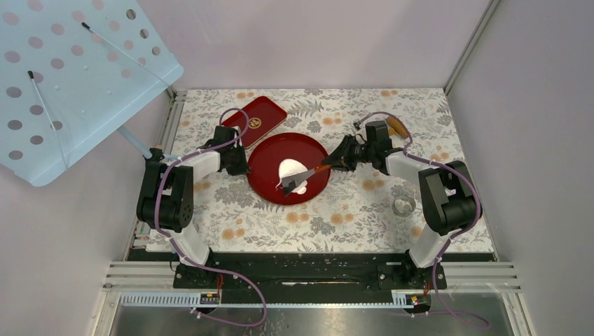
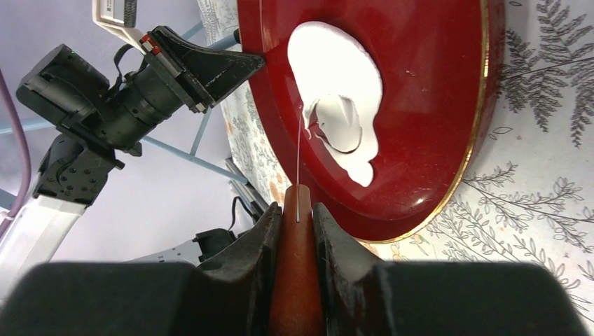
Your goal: Roll out the dumpling wrappers from the dough
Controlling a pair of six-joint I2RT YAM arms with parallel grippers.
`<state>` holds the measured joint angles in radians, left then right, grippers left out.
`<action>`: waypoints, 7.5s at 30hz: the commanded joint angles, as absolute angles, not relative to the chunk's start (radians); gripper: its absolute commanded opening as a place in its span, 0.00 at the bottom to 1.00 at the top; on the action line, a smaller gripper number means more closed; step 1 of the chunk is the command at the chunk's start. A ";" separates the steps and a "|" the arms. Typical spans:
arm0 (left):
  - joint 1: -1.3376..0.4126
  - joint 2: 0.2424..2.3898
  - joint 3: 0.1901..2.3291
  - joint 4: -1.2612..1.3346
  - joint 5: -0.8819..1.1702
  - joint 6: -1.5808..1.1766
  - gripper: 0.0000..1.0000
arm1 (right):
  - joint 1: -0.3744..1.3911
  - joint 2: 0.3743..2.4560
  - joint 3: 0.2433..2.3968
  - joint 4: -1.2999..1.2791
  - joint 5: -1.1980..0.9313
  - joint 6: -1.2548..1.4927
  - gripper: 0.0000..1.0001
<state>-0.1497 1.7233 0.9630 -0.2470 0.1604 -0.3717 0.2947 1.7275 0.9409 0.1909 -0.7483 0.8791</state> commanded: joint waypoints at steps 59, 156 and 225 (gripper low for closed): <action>-0.161 1.740 1.015 -0.265 0.138 -0.370 0.00 | 0.247 1.752 0.990 0.354 -0.563 0.939 0.00; -0.229 1.756 1.051 -0.298 0.039 -0.336 0.00 | 0.522 1.810 1.508 -0.243 -0.146 0.220 0.00; -0.255 1.766 1.053 -0.292 -0.110 -0.408 0.00 | 0.529 1.249 0.963 0.043 -0.233 -0.117 0.00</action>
<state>-0.2611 1.7714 1.0538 -0.3202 -0.0311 -0.4179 0.5213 1.2606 1.0161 -0.2752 -0.2886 -0.1528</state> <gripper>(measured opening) 0.037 0.238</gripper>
